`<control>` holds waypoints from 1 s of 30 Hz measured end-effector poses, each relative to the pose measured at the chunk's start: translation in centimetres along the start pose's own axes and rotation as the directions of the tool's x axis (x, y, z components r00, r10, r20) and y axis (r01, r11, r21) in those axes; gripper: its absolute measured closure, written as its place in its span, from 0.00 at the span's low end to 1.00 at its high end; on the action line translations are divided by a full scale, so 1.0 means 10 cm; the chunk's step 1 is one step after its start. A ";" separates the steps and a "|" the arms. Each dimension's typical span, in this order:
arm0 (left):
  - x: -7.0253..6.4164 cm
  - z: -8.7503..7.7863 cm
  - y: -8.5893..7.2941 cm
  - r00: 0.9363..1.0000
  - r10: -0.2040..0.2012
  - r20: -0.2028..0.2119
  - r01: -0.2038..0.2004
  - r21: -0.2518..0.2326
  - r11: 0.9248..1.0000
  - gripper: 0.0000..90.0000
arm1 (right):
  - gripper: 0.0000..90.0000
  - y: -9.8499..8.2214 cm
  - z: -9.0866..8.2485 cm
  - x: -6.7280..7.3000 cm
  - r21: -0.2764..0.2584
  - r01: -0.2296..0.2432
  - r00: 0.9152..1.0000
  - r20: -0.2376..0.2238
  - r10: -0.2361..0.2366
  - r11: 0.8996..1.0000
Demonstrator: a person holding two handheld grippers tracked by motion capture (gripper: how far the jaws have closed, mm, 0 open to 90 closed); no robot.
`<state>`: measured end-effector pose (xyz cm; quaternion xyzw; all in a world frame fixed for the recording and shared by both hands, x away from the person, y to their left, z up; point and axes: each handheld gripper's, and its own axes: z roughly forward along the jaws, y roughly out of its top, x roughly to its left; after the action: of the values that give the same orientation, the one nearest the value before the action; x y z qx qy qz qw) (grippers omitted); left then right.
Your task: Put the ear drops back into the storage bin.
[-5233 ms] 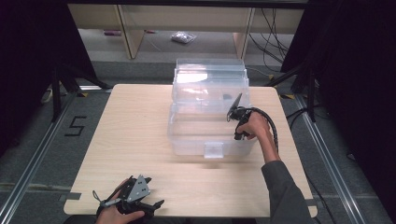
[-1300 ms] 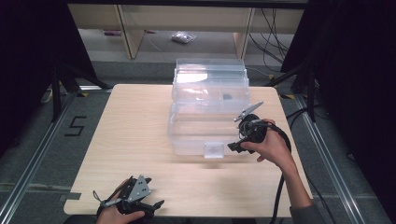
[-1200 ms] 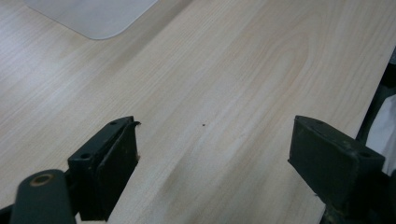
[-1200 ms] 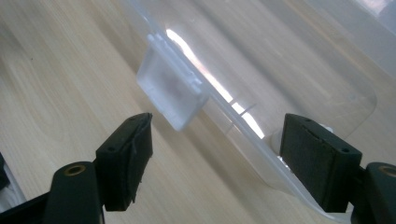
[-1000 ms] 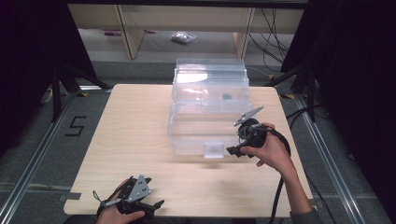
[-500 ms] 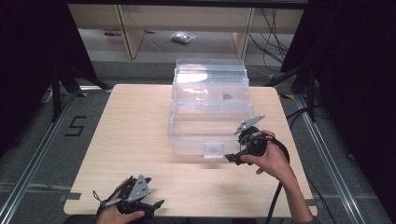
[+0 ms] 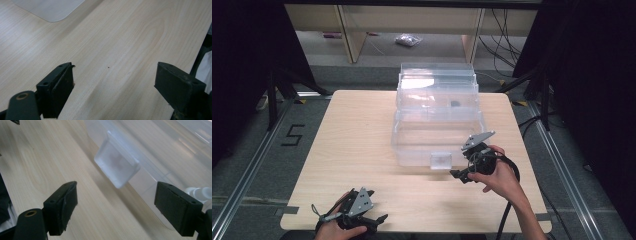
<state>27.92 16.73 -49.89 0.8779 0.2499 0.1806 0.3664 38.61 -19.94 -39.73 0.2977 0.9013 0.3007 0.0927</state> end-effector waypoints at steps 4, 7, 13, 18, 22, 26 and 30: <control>-0.01 0.01 -0.01 1.000 -0.019 0.007 0.019 -0.009 1.000 0.17 | 0.22 -0.05 0.01 0.06 -0.006 -0.038 0.999 0.011 0.038 0.999; 0.00 0.00 0.00 1.000 0.001 0.003 -0.001 0.001 1.000 0.17 | 0.21 -0.09 0.02 0.05 -0.024 0.003 1.000 -0.004 -0.003 1.000; 0.01 0.00 0.00 1.000 0.008 0.000 -0.008 0.006 1.000 0.17 | 0.21 -0.17 0.05 0.07 -0.063 -0.010 1.000 0.006 0.010 0.998; 0.01 0.00 0.00 1.000 0.008 -0.002 -0.008 0.006 1.000 0.17 | 0.22 -0.22 0.06 0.10 -0.080 0.007 1.000 -0.001 -0.007 0.997; -0.01 0.00 0.00 1.000 -0.006 0.007 0.006 -0.007 1.000 0.17 | 0.22 -0.25 0.08 0.12 -0.090 0.008 1.000 -0.007 -0.008 0.996; -0.01 -0.01 0.00 1.000 -0.006 0.008 0.006 -0.005 1.000 0.17 | 0.22 -0.30 0.07 0.15 -0.090 -0.009 1.000 0.005 0.010 0.996; -0.01 0.00 0.00 1.000 -0.013 0.014 0.013 -0.019 1.000 0.17 | 0.22 -0.34 0.09 0.16 -0.093 -0.012 1.000 -0.016 0.010 0.996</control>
<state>27.86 16.68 -49.91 0.8739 0.2514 0.1744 0.3777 35.98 -20.74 -42.44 0.2956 0.8854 0.3451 0.0977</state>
